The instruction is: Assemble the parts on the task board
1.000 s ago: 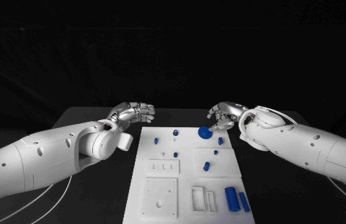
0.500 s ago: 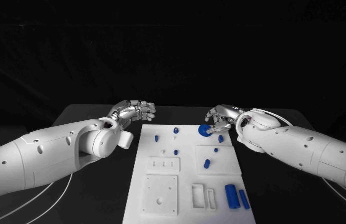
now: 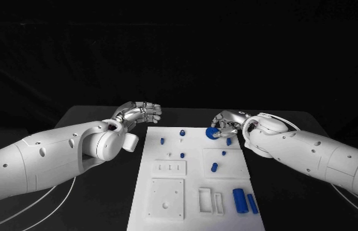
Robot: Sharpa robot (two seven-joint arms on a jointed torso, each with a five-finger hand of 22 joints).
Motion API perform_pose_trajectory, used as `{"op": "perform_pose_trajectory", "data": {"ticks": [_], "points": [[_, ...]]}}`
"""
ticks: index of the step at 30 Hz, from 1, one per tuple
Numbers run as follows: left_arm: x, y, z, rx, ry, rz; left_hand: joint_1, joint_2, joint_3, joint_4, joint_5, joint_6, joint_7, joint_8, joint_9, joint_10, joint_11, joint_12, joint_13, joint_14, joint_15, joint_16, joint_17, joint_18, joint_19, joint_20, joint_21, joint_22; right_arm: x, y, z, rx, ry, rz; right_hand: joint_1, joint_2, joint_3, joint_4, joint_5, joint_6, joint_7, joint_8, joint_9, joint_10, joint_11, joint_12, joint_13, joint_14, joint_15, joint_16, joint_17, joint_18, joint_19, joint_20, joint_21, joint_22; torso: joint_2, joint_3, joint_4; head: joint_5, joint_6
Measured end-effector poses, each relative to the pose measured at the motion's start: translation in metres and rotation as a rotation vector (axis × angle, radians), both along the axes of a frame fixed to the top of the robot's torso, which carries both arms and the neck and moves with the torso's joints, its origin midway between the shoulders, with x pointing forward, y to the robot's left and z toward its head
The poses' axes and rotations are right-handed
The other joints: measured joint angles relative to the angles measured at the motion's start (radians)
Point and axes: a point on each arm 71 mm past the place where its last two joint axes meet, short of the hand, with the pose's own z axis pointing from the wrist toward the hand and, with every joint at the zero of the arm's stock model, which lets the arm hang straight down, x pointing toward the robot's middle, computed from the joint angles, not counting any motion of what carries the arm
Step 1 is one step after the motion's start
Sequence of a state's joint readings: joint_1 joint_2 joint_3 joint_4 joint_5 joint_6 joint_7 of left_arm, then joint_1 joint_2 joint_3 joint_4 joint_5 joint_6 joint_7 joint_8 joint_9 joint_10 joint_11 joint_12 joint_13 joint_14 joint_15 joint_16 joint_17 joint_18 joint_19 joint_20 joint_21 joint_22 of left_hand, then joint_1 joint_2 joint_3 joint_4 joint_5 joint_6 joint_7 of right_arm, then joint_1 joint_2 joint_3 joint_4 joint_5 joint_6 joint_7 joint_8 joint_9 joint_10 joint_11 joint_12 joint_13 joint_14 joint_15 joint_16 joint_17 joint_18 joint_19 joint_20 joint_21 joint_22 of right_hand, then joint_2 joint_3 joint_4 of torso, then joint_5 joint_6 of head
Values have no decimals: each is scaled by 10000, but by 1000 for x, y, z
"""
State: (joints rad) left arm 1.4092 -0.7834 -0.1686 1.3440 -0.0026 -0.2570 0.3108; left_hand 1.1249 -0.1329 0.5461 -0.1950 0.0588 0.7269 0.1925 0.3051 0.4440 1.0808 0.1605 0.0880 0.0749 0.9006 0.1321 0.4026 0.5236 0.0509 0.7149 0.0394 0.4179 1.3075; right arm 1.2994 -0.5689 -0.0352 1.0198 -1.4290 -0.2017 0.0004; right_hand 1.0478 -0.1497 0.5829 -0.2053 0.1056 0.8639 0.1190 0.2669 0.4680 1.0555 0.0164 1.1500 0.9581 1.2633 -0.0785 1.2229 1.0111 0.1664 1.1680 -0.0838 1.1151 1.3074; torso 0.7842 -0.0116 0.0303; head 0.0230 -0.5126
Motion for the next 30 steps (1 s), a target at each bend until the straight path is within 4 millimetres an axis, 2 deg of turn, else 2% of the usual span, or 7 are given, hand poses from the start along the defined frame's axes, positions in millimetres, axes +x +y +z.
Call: {"op": "perform_pose_trajectory", "data": {"ticks": [8, 13, 20, 22, 26, 30], "points": [[0, 0, 0, 3, 2, -24, 0, 0, 0, 0, 0, 0, 0, 0, -5, 0, 0, 0, 1, 0, 0, 0, -1, 0, 0, 0, 0, 0, 1, 0, 0, -9, 23, -15, 0, 0, 108, 51, -6, 1, -1, 0, -26, 0, 0, 39, -10, 0, 0, 0, 17, 0, 0, 1, 0, 0, -2, -1, -6, -1, -22], [0, 0, 0, 5, 4, -32, 0, 0, 0, 0, 0, 0, 0, 0, -5, 0, 0, 0, 1, 0, 0, 0, -1, 0, 0, 0, 0, -1, 1, 0, -1, -10, 25, -18, -133, -133, 37, -19, 398, 1, -1, 0, -61, 0, 0, 39, -10, 0, 0, 0, 37, 0, 0, 2, 0, 0, -3, 0, -4, 3, -34], [0, 0, 0, 7, 6, -39, 0, 0, 0, 0, 0, 0, 0, 0, -5, 0, 0, 0, -8, 0, 0, 0, 8, -1, 0, 0, 0, -1, 1, 1, -2, -59, -19, -4, -130, -131, 42, -105, 455, 1, -1, 0, -67, 0, 0, 79, -18, 0, 0, 0, 37, 0, 0, 2, 0, 0, -6, 0, -3, 10, -59], [0, 0, 0, 8, 7, -40, 0, 0, 0, 0, 0, 0, 0, 0, -5, 0, 0, 0, -8, 0, 0, 0, 8, -1, 0, 0, 0, -1, 1, 1, -2, -89, -33, 6, -39, -40, 124, -186, 455, 2, -1, 28, -67, 0, 0, 79, -24, 0, 0, 0, 47, 0, 0, 3, 0, 0, -8, 0, -2, 10, -66], [0, 0, 0, 10, 7, -39, 0, 0, 0, 0, 0, 0, 0, 0, -4, 0, 0, 0, -7, 0, 0, 0, 7, -1, 0, 0, 0, -1, 1, 1, -2, -146, -31, 36, 96, 94, 626, -63, 455, 2, -1, 86, -71, 0, 0, 79, -59, 34, -34, 0, 47, 0, -1, 4, 0, 0, -10, 0, -1, 10, -81], [0, 0, 0, 9, 9, -45, -28, 29, 0, 0, 0, 0, 0, 0, -4, 0, 0, 0, -7, 0, 0, 0, 7, -1, 0, 0, 0, -2, 1, 1, -2, -212, 27, 83, 98, 91, 1413, 376, 437, 1, -2, 147, -101, -1, -1, 79, -82, -13, -81, 0, 60, 1, -17, 20, 0, 0, -10, 0, -4, 7, -90]]}}
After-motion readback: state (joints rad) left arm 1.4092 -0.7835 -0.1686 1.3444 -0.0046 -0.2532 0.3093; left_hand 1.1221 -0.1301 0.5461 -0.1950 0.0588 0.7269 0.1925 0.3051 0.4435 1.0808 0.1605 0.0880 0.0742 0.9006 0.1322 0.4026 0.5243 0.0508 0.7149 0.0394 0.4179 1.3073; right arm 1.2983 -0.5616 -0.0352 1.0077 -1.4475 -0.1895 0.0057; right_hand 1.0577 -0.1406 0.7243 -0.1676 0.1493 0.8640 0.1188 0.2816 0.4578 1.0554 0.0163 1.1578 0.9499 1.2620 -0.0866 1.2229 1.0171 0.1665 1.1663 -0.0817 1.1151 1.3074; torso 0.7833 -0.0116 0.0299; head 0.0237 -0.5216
